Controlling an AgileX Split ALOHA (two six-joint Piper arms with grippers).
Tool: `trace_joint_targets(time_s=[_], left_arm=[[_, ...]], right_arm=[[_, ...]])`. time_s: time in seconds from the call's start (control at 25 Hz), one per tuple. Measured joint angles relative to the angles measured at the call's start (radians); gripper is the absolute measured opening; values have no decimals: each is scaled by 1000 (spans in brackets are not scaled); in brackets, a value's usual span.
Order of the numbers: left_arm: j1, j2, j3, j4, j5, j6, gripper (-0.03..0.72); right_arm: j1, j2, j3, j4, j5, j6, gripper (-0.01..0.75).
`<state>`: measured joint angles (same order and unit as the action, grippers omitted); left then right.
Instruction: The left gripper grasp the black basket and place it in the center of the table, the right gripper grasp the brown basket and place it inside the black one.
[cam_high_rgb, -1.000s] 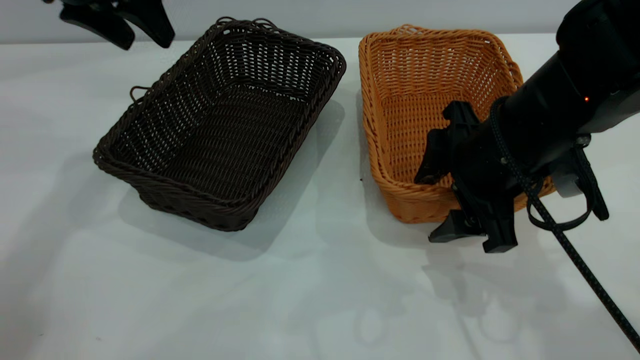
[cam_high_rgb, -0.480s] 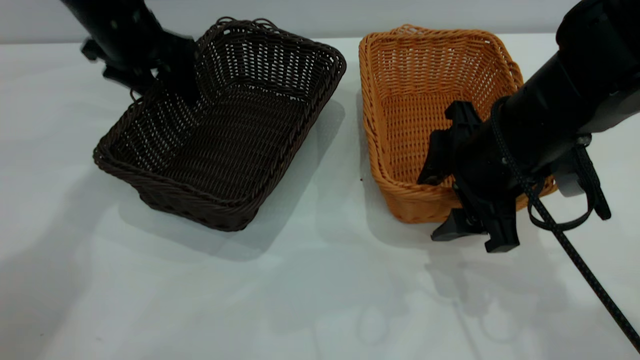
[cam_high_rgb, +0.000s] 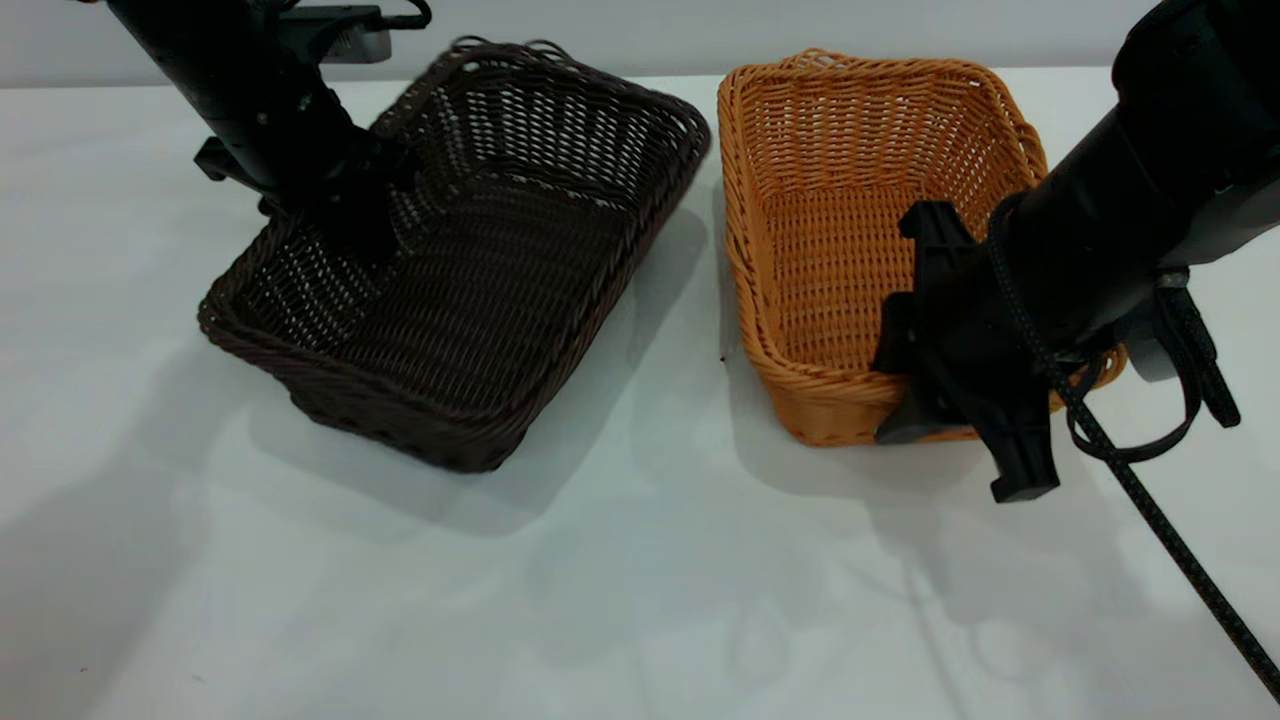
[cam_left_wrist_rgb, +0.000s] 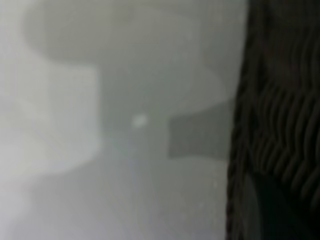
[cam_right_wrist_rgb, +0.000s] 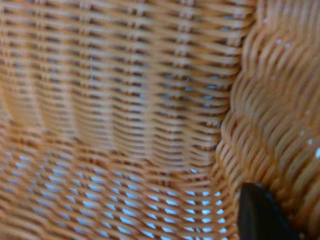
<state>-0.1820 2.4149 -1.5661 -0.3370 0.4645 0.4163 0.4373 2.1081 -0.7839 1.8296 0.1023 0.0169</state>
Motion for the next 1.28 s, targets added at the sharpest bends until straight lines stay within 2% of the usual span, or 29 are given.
trace_joint_targets(time_s=[0.04, 0.2, 0.4, 0.48, 0.64, 0.8, 0.92, 1.04, 1.28], left_arm=[[-1, 0, 0, 0, 3, -3, 88], [0, 0, 0, -1, 5, 26, 85], [-17, 0, 0, -1, 15, 163, 84], [-39, 0, 0, -3, 12, 257, 84], [-101, 0, 0, -15, -11, 527, 84], [-177, 0, 0, -36, -36, 814, 84], [-232, 0, 0, -41, -49, 995, 84], [-272, 0, 0, -41, -60, 1094, 84], [-291, 11, 0, -37, -69, 1123, 84]], right_arm=[[-4, 0, -1, 5, -15, 1, 81], [-45, -16, -4, 2, -33, -17, 69], [-176, -66, -90, -89, -7, -248, 67], [-249, -76, -156, -146, 68, -361, 67], [-368, -78, -292, -286, 344, -475, 67], [-440, -78, -408, -426, 595, -480, 67], [-475, -78, -468, -476, 736, -483, 67], [-487, -78, -496, -490, 796, -483, 67], [-491, -78, -500, -510, 806, -485, 67]])
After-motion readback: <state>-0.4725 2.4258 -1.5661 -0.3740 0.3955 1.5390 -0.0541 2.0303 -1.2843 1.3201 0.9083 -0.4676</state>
